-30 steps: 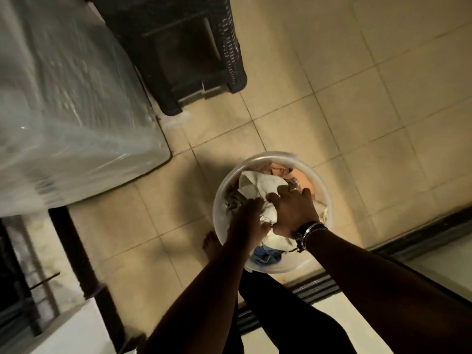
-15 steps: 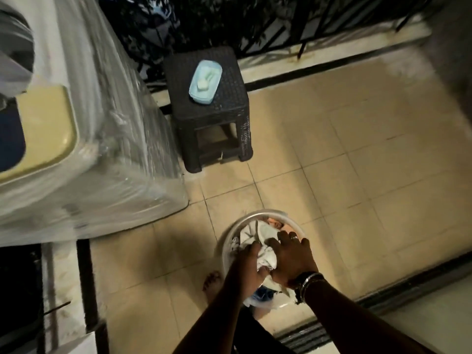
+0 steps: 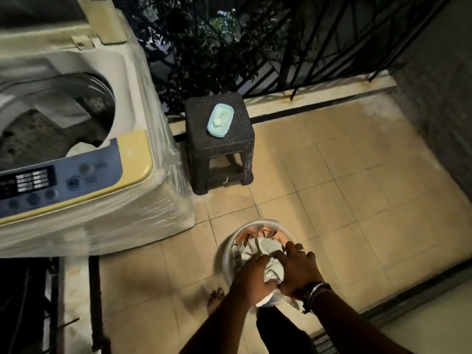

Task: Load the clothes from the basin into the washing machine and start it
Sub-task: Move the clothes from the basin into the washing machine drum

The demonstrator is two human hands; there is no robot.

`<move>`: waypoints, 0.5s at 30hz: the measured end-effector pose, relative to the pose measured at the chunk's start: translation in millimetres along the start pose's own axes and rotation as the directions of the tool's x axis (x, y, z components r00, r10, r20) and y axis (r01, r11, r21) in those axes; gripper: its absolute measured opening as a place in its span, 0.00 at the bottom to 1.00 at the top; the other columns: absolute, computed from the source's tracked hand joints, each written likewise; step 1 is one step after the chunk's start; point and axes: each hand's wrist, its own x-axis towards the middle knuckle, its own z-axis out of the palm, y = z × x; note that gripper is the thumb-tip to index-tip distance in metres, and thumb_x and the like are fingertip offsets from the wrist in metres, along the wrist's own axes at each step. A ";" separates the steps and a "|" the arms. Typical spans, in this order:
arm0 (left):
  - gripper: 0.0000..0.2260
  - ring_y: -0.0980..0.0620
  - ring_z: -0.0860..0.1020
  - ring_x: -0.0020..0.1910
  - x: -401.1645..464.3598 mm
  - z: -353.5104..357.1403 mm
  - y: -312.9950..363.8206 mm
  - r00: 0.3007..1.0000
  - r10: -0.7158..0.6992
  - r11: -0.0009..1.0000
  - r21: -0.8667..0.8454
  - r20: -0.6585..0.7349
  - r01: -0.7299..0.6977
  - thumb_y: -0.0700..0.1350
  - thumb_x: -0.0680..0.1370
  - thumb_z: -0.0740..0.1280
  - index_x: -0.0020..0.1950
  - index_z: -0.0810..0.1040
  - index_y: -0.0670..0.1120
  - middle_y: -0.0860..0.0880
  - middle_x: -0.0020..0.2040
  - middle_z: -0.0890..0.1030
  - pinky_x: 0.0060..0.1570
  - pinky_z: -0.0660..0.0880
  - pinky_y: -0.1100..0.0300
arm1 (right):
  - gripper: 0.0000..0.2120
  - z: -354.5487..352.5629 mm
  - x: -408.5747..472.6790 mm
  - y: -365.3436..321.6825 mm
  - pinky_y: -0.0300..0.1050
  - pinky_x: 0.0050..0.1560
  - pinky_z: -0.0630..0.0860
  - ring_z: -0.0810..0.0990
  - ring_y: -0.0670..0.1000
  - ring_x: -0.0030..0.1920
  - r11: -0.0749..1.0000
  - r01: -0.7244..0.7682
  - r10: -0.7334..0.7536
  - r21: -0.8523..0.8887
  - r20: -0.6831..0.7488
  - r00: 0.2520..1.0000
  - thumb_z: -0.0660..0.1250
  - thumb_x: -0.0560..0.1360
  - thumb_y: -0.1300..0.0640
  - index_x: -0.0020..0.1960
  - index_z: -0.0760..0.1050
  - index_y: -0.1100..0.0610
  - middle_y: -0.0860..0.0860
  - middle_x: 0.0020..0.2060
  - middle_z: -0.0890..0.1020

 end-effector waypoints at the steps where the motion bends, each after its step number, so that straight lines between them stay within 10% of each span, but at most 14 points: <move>1: 0.30 0.47 0.70 0.74 -1.8 -3.1 -0.7 1.000 0.001 1.000 -0.007 -0.012 -0.001 0.54 0.75 0.68 0.76 0.68 0.50 0.48 0.74 0.72 0.74 0.65 0.56 | 0.38 -2.7 0.9 -2.5 0.58 0.62 0.68 0.67 0.58 0.68 1.000 0.000 0.000 0.000 0.008 1.000 0.67 0.63 0.37 0.72 0.64 0.40 0.51 0.68 0.67; 15: 0.31 0.49 0.71 0.72 -5.4 -89.3 13.4 0.974 -0.048 0.997 -0.063 -0.219 0.035 0.57 0.74 0.66 0.74 0.70 0.48 0.48 0.72 0.74 0.73 0.66 0.57 | 0.38 -90.4 32.9 -24.1 0.55 0.59 0.69 0.68 0.58 0.65 0.982 0.183 -0.187 -0.045 -0.100 0.977 0.68 0.62 0.38 0.71 0.64 0.41 0.52 0.66 0.67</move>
